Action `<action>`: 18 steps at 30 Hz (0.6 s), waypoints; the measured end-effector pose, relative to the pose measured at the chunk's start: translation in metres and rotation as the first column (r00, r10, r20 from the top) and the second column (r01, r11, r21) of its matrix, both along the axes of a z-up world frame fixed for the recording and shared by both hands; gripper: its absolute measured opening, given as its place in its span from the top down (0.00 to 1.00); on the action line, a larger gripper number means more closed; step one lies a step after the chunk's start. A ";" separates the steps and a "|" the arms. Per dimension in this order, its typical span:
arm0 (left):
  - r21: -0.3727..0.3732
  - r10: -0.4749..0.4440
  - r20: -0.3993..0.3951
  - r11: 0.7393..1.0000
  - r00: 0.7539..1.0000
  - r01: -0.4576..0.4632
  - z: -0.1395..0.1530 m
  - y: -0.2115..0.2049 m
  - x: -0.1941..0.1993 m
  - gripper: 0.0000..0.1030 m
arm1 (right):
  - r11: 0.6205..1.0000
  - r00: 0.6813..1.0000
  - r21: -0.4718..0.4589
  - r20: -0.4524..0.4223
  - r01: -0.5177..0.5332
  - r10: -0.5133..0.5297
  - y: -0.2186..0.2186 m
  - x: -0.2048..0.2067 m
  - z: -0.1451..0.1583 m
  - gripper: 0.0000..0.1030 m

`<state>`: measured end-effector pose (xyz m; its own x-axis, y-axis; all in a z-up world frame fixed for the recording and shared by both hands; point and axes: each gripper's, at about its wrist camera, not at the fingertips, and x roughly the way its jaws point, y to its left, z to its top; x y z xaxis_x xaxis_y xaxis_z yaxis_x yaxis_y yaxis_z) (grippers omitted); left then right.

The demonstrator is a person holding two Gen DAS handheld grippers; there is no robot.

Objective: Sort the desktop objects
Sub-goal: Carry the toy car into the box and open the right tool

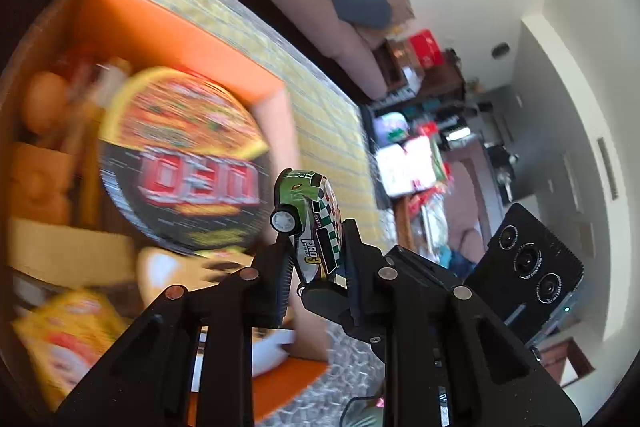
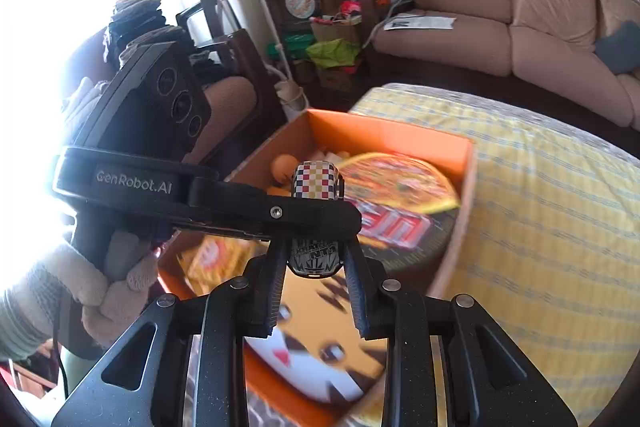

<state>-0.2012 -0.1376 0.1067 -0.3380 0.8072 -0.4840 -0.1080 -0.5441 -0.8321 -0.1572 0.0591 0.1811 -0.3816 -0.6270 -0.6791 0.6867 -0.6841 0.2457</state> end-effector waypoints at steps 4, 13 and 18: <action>-0.060 0.039 0.015 0.997 0.999 -0.038 -0.014 -0.037 -0.015 0.80 | 1.000 1.000 -0.006 0.023 -0.016 0.017 -0.042 -0.013 -0.013 0.73; -0.150 0.121 -0.020 0.981 0.992 -0.122 -0.019 -0.077 -0.055 0.34 | 0.999 0.990 -0.014 0.136 0.043 -0.041 -0.110 -0.051 -0.050 0.73; -0.177 0.126 -0.051 0.975 0.991 -0.133 -0.013 -0.084 -0.049 0.28 | 0.993 0.987 0.099 0.135 0.070 -0.084 -0.131 -0.060 -0.052 0.73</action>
<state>-0.2501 -0.2216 0.0933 -0.4552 0.6566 -0.6014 -0.0572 -0.6956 -0.7161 -0.2167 -0.0719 0.1288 -0.3243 -0.5309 -0.7829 0.5948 -0.7580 0.2676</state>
